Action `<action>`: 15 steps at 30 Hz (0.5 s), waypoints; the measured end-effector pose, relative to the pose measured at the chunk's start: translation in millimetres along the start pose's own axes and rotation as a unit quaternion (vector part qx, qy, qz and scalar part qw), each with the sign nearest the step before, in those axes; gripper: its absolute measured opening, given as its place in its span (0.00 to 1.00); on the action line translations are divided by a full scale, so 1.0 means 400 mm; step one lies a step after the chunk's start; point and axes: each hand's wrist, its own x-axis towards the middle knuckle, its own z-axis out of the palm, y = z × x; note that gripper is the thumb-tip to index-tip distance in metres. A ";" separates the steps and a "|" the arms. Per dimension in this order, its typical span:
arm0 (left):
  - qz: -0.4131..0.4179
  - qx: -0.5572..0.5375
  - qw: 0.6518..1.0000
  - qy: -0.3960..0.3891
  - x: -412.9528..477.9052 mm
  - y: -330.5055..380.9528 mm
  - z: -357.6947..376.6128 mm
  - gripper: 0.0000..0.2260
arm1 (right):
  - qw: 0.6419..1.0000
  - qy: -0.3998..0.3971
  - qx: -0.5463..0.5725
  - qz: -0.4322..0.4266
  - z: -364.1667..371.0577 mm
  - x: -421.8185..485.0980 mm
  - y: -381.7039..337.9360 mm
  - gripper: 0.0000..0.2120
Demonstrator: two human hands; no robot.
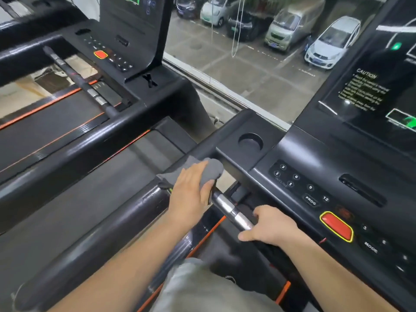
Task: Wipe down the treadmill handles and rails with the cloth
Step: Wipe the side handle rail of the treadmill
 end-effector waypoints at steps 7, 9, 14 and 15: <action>0.198 0.256 0.925 -0.202 0.057 0.034 0.138 0.23 | 0.998 0.014 0.054 0.041 0.027 -0.034 0.100 0.24; 0.229 0.282 0.897 -0.250 0.109 0.029 0.131 0.24 | 0.996 0.031 0.068 0.044 0.036 -0.037 0.107 0.25; 0.118 0.325 0.853 -0.390 0.221 0.081 0.180 0.26 | 0.992 0.093 0.050 0.065 0.064 -0.051 0.084 0.21; 0.103 0.341 0.840 -0.410 0.227 0.096 0.190 0.28 | 0.991 0.101 0.045 0.073 0.068 -0.055 0.079 0.19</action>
